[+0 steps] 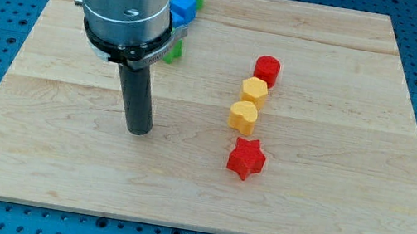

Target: Place the green star below the blue cube

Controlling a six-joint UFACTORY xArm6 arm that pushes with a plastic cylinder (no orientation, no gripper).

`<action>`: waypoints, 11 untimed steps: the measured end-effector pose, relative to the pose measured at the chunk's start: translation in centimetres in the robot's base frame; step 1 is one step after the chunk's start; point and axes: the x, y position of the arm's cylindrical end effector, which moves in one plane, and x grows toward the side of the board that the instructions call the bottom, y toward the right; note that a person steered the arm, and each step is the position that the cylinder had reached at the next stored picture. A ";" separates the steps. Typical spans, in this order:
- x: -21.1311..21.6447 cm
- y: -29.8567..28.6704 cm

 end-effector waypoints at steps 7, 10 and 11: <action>-20.3 -5.1; -22.8 -1.4; -23.6 1.2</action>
